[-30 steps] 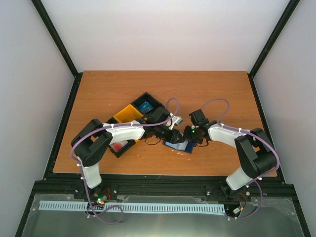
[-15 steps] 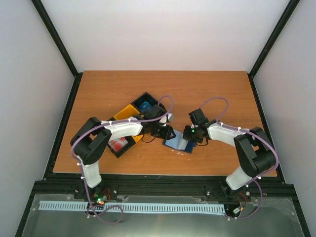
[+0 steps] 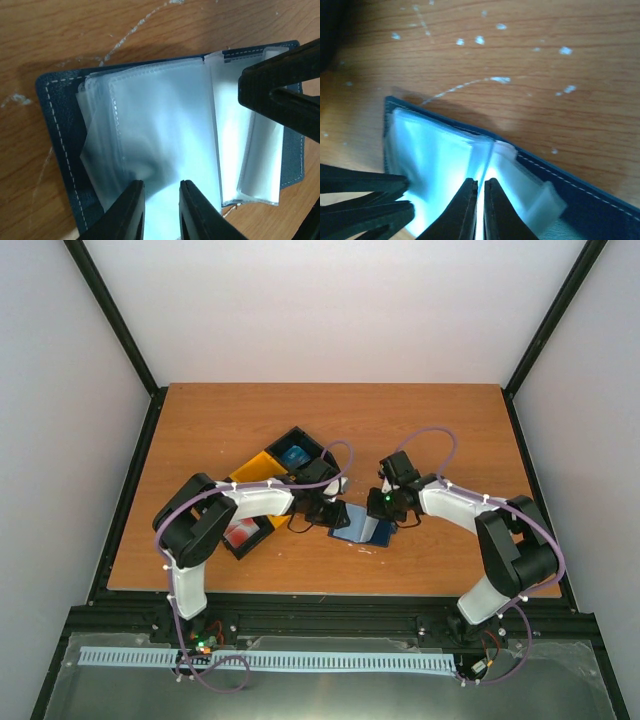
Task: Put the credit cards into the card holder
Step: Turn over the card slot in the card holder, then pick up the credit card from the storage box.
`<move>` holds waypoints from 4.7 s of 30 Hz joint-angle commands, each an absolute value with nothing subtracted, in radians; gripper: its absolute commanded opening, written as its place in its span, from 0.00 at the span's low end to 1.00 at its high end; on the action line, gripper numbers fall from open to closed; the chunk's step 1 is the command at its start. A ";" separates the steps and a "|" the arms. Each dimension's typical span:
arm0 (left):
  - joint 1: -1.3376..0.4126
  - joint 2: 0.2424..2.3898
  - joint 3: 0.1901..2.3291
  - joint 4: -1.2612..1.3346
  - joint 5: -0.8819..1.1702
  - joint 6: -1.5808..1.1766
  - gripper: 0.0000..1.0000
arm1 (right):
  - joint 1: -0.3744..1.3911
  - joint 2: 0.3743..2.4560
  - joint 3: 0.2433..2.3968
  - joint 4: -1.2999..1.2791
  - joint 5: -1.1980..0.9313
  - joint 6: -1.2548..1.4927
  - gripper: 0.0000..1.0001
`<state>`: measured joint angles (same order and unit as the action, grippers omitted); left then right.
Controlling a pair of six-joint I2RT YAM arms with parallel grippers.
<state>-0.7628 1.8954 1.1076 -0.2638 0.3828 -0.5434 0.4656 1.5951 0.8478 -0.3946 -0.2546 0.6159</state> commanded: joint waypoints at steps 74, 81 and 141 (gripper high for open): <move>-0.411 1.929 1.357 -0.792 0.210 -0.105 0.48 | 0.638 1.672 1.014 -0.632 -0.160 0.655 0.18; -0.411 1.944 1.371 -0.802 0.220 -0.109 0.41 | 0.644 1.676 1.015 -0.632 -0.156 0.659 0.18; -0.411 1.846 1.334 -0.894 0.339 -0.140 0.25 | 0.649 1.708 1.020 -0.620 -0.147 0.651 0.18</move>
<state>-0.4103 1.8885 1.3388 -0.8497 0.2760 -0.1314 0.6365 1.7008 1.0096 -0.6174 -0.1680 0.6514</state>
